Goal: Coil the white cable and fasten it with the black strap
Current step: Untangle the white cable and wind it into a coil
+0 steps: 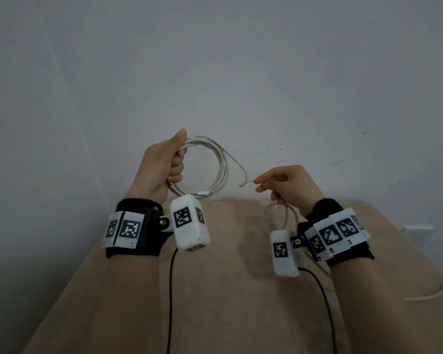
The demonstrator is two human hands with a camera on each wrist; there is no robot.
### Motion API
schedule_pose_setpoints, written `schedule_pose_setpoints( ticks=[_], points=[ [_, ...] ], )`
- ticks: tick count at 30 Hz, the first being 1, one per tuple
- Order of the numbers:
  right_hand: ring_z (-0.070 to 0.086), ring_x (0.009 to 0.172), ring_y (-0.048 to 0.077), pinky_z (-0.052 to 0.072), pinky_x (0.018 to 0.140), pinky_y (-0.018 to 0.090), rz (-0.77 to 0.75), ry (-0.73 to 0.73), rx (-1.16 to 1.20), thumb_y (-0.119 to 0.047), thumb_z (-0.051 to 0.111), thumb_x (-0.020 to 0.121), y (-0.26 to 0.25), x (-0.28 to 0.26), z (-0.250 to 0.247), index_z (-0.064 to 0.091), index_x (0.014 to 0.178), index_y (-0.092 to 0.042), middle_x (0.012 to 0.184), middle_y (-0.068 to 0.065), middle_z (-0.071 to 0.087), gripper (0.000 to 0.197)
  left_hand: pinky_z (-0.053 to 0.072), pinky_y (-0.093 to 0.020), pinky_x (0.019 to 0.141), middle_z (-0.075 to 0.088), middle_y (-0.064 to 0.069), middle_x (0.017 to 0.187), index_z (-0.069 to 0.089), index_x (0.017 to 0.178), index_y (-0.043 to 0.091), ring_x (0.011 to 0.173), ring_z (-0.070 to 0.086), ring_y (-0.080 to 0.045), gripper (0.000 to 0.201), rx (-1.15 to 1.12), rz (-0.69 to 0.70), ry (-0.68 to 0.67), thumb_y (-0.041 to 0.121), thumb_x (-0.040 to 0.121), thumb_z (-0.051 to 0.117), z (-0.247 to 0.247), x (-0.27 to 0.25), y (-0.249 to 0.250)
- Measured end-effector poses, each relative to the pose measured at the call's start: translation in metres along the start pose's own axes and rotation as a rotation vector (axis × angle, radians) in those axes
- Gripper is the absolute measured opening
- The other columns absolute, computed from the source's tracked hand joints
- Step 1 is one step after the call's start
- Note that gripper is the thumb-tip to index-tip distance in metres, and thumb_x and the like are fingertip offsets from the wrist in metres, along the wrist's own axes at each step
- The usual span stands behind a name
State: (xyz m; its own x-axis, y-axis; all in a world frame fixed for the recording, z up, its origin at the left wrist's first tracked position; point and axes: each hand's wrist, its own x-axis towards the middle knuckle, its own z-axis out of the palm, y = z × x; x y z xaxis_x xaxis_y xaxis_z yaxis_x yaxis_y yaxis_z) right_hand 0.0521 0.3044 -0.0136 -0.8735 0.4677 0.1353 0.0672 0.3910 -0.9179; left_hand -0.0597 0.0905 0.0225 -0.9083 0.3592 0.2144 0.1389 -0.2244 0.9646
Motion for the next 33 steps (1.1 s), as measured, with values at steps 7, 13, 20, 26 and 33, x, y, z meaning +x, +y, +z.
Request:
schedule_pose_setpoints(
  ticks=[7, 13, 20, 26, 33],
  points=[
    [0.045, 0.053, 0.003, 0.035, 0.053, 0.022, 0.116, 0.083, -0.267, -0.002, 0.053, 0.088, 0.013, 0.007, -0.011, 0.058, 0.07, -0.02, 0.074, -0.001, 0.074, 0.026, 0.016, -0.016, 0.035, 0.024, 0.01, 0.044, 0.041, 0.063, 0.017, 0.035, 0.018, -0.003, 0.041, -0.125, 0.008, 0.057, 0.04, 0.093, 0.056, -0.01, 0.001, 0.002],
    [0.058, 0.084, 0.014, 0.04, 0.062, 0.024, 0.167, -0.01, -0.396, 0.003, 0.047, 0.084, 0.013, 0.007, -0.014, 0.062, 0.073, -0.021, 0.07, -0.004, 0.07, 0.031, 0.016, -0.016, 0.034, 0.023, 0.011, 0.044, 0.039, 0.063, 0.018, 0.035, 0.017, -0.003, 0.041, -0.2, -0.005, 0.067, 0.04, 0.094, 0.055, -0.007, 0.0, 0.005],
    [0.064, 0.099, 0.018, 0.048, 0.087, 0.026, -0.155, -0.106, 0.098, -0.006, 0.055, 0.092, -0.022, -0.006, 0.006, 0.065, 0.095, -0.015, 0.106, 0.008, 0.069, 0.013, 0.012, -0.017, 0.036, 0.024, 0.01, 0.045, 0.041, 0.063, 0.018, 0.036, 0.017, -0.004, 0.04, -0.085, -0.011, -0.027, 0.038, 0.094, 0.055, 0.014, 0.0, 0.0],
    [0.07, 0.068, 0.019, 0.052, 0.057, 0.028, -0.068, -0.341, 0.153, -0.023, 0.068, 0.087, -0.035, -0.019, 0.015, 0.054, 0.123, -0.015, 0.099, 0.007, 0.07, 0.039, 0.012, -0.016, 0.037, 0.024, 0.011, 0.044, 0.042, 0.063, 0.018, 0.036, 0.017, -0.004, 0.039, -0.089, -0.046, 0.007, 0.038, 0.093, 0.056, 0.015, 0.001, -0.002],
    [0.031, 0.043, 0.006, 0.034, 0.043, 0.018, -0.127, -0.024, 0.426, -0.016, 0.062, 0.091, -0.02, -0.006, 0.005, 0.071, 0.086, -0.005, 0.058, -0.002, 0.039, 0.015, 0.013, -0.017, 0.036, 0.023, 0.011, 0.045, 0.041, 0.062, 0.019, 0.036, 0.017, -0.003, 0.04, -0.117, -0.079, -0.055, 0.04, 0.093, 0.056, 0.013, 0.001, -0.001]
  ],
)
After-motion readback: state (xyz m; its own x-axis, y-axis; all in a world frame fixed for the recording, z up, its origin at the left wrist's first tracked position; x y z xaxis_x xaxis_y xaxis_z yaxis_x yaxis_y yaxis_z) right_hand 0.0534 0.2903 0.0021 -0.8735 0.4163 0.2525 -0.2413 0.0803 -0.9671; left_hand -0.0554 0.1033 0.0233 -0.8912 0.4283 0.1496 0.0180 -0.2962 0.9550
